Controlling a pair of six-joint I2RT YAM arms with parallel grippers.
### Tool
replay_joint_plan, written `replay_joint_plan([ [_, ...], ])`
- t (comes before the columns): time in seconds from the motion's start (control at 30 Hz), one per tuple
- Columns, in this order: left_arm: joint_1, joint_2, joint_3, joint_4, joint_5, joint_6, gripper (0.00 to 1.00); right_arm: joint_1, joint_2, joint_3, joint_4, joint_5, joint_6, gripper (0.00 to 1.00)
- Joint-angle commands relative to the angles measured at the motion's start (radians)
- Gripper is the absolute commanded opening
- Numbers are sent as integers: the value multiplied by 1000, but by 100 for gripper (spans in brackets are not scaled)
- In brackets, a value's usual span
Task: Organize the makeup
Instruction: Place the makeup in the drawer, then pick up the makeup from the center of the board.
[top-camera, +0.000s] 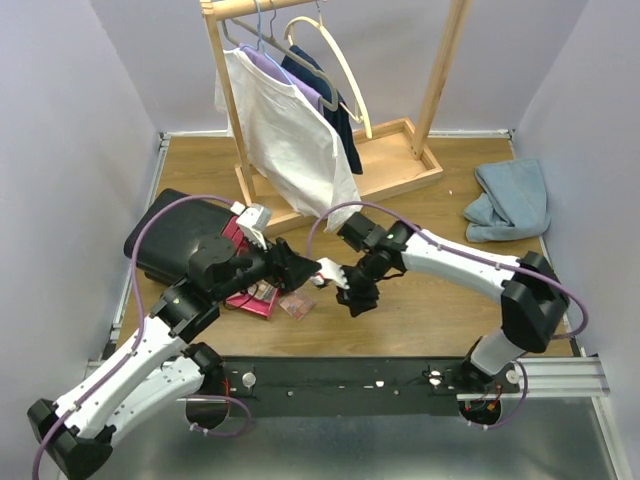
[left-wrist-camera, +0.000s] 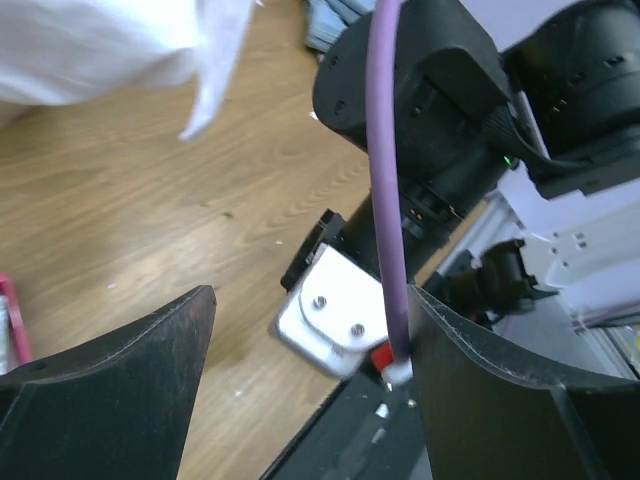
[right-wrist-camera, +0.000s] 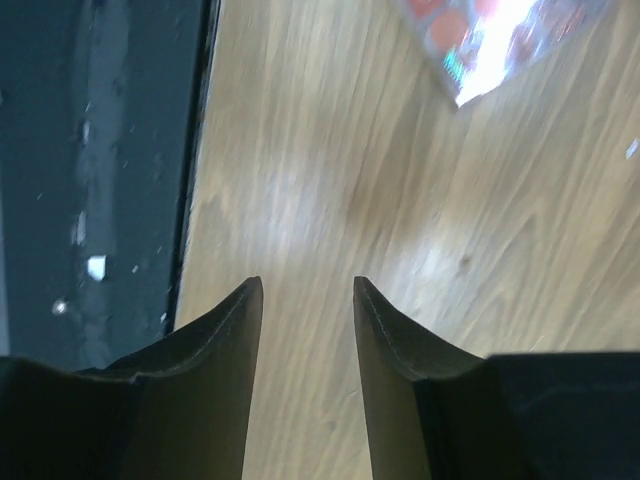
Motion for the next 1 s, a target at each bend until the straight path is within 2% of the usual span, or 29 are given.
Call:
replay_joint_plan([
  [0.0,-115,93,-46,-222,-112,16,79,-154,-176,-80,42,-273,-114,53],
  [0.13,-238,230,-28,-227,-255,-20,79,-215,-182,-93,18,-270,-147,54],
  [0.23,-244,276,-36,-210,-307,-28,80,-237,-185,-104,15,-258,-159,58],
  [0.33,-244,242,-51,-181,-323,-33,80,-240,-171,-113,19,-249,-154,63],
  [0.5,-243,109,-85,-147,-316,-37,84,-240,-128,-95,-10,-245,-171,64],
  [0.63,-241,101,-95,-193,-321,-18,87,-241,-128,-101,6,-241,-162,66],
  [0.77,-241,226,-88,-185,-274,2,87,-241,-122,-100,7,-232,-159,66],
  [0.97,-243,444,-19,-207,-319,36,88,-247,-121,-104,15,-215,-154,67],
])
